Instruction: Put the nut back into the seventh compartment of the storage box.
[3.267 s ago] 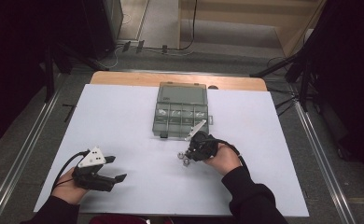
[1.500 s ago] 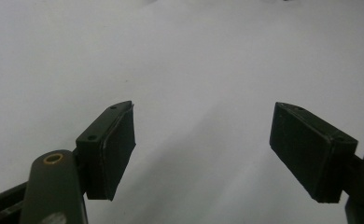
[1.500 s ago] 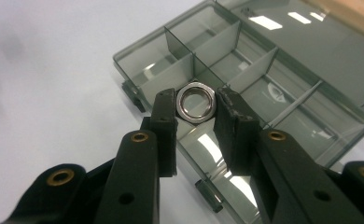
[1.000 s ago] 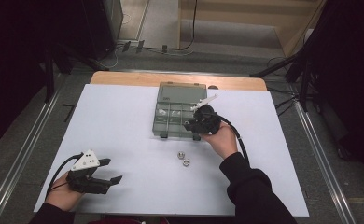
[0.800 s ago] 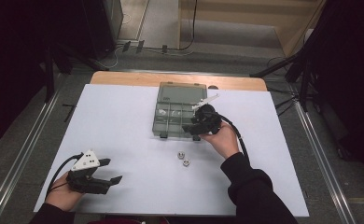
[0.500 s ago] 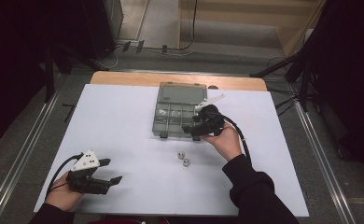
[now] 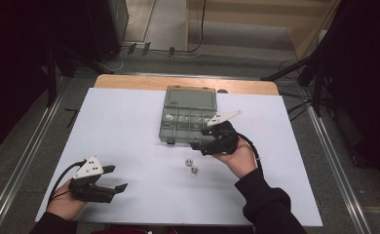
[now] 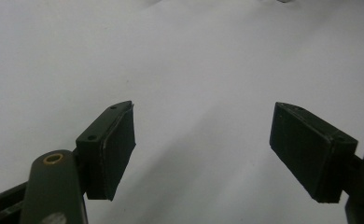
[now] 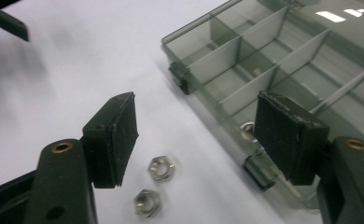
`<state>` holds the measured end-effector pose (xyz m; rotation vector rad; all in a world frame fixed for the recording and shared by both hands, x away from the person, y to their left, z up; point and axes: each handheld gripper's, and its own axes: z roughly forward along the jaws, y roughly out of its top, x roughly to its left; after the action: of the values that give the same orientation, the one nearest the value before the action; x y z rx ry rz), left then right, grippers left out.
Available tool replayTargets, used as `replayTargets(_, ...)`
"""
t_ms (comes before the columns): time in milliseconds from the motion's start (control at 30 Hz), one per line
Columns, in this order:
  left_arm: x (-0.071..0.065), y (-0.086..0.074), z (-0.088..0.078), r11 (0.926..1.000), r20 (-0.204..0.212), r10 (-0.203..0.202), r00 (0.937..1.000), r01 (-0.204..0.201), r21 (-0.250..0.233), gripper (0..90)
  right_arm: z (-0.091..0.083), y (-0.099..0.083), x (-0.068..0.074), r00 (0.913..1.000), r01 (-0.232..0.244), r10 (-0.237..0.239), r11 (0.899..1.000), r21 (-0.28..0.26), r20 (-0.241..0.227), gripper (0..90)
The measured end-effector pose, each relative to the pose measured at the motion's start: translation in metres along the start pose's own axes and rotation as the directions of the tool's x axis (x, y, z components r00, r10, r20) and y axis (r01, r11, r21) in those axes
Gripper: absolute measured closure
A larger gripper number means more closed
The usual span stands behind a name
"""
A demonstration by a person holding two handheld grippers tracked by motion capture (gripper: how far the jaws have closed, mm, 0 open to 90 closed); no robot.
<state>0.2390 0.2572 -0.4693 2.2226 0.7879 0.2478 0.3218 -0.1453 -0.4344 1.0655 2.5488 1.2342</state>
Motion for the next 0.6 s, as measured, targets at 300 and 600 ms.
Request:
replayTargets(300, 0.001, 0.001, 0.001, 1.0000, 0.002, -0.005, 1.0000, 0.005, -0.004, 22.7, -0.005, -0.013, 0.013, 0.9996, 0.020, -0.020, 1.000, -0.003, -0.020, 32.7)
replayTargets(600, 0.001, 0.004, 0.004, 1.0000, 0.013, -0.003, 0.9999, 0.003, -0.009, 22.7, -0.008, -0.032, 0.022, 0.9978, 0.031, -0.032, 0.999, -0.024, -0.058, 32.4)
